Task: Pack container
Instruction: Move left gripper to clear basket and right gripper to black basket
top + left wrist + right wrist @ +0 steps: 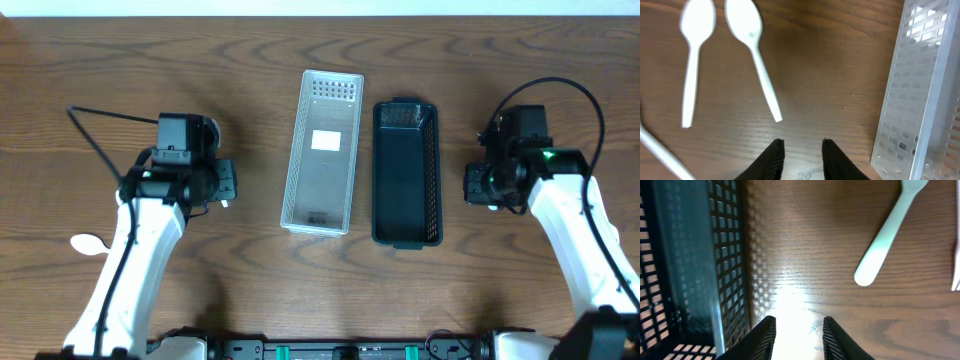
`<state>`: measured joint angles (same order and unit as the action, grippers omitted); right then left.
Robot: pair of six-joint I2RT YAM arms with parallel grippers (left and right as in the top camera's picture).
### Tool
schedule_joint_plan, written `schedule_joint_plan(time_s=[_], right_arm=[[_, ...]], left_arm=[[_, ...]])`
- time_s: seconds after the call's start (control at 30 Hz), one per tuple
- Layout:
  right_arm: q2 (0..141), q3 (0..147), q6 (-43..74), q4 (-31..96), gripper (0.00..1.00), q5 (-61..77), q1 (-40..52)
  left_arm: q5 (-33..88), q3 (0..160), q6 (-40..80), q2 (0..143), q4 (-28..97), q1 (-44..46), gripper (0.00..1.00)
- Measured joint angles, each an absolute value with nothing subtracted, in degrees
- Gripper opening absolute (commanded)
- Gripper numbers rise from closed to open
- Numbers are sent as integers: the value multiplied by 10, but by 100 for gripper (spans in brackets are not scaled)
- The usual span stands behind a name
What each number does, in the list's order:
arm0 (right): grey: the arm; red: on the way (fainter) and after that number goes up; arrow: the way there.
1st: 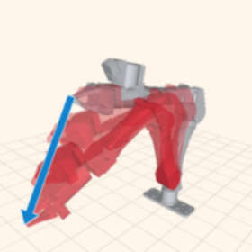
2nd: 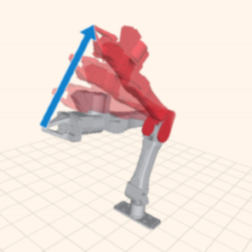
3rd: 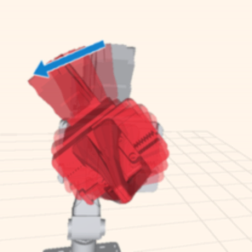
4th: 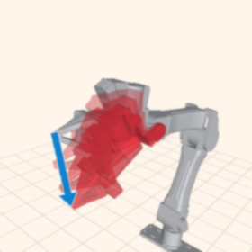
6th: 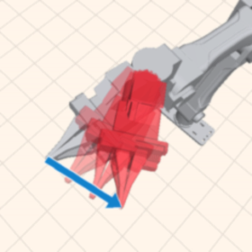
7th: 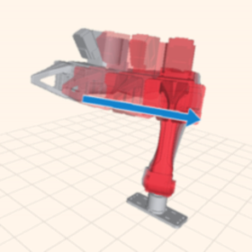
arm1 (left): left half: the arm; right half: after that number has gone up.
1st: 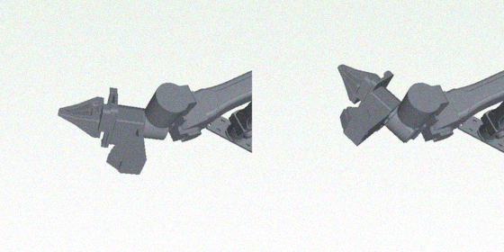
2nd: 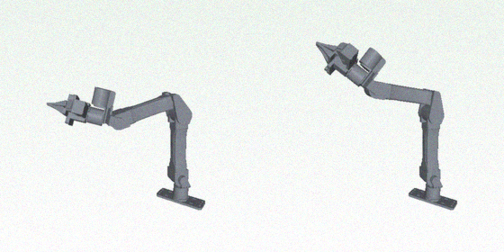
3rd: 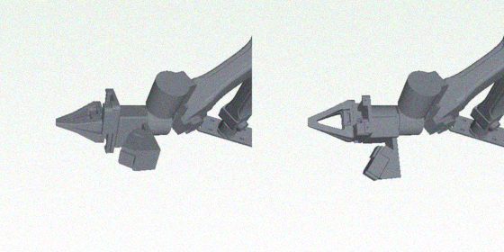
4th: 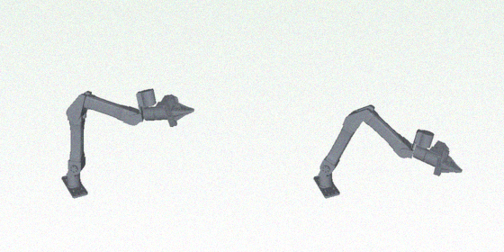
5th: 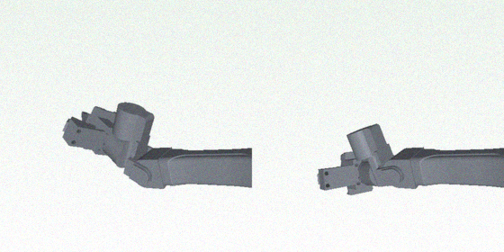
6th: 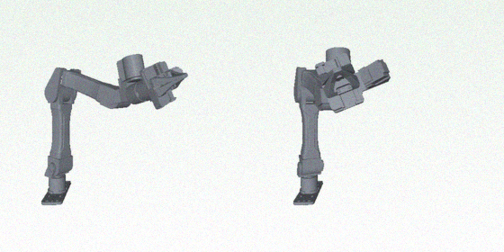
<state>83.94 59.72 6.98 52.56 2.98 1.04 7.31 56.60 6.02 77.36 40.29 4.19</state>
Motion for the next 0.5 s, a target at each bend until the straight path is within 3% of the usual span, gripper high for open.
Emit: schedule_joint_plan(time_s=[0.2, 0.33, 0.5], right_arm=[[879, 597, 71, 510, 23, 33, 10], [894, 597, 71, 498, 17, 43, 10], [909, 597, 72, 490, 18, 70, 10]], left_arm=[[90, 566, 61, 819, 379, 57, 6], [93, 566, 60, 834, 363, 79, 6], [95, 566, 60, 849, 357, 102, 6]])
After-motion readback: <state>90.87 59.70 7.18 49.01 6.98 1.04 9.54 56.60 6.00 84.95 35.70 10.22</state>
